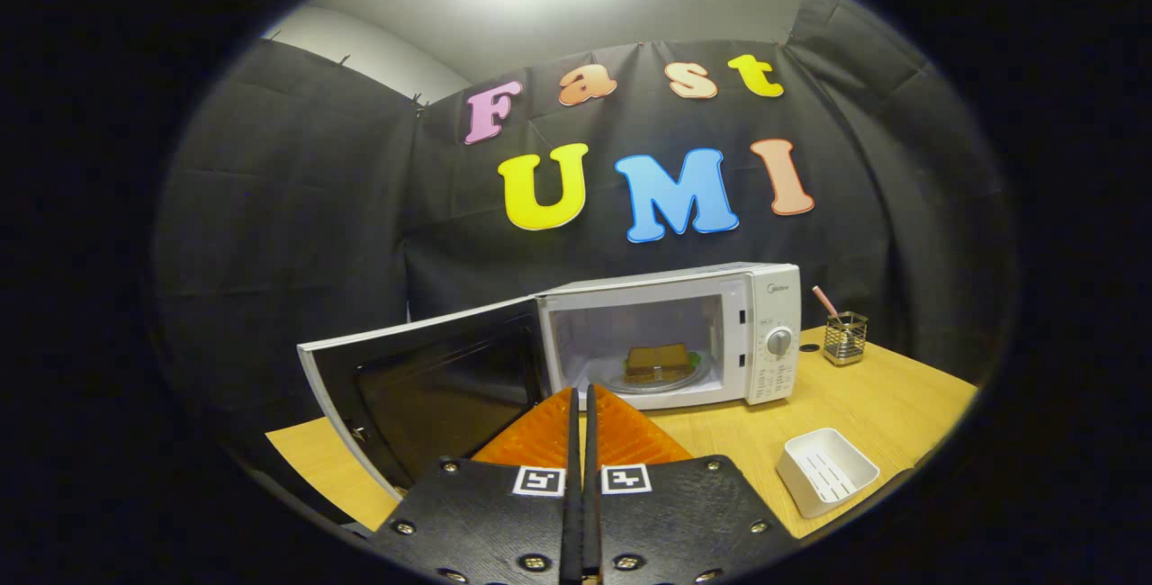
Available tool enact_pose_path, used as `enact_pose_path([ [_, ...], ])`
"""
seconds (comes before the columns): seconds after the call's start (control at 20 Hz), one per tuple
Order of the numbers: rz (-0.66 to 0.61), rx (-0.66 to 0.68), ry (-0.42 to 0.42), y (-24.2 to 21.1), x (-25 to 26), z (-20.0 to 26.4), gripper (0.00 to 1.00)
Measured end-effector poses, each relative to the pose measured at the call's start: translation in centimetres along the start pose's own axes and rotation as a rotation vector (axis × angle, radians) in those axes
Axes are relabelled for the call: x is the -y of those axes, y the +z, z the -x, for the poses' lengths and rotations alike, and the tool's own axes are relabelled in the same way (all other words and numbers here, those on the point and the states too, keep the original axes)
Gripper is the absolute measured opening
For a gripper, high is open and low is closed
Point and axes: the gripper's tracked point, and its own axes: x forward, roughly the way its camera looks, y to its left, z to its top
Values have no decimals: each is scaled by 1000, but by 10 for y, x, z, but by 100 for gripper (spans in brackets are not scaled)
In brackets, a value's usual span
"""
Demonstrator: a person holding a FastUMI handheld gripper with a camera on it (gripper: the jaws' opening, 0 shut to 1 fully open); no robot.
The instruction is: Open the microwave, put the food inside, and close the microwave door.
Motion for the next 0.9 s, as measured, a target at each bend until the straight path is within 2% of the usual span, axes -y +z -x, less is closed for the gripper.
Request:
enact_pose_path([
  [0.55,-51,-22,362,18,-154,38,0],
  [0.75,-78,-23,436,23,-194,44,0],
  [0.9,-79,-29,448,23,-213,37,0],
])
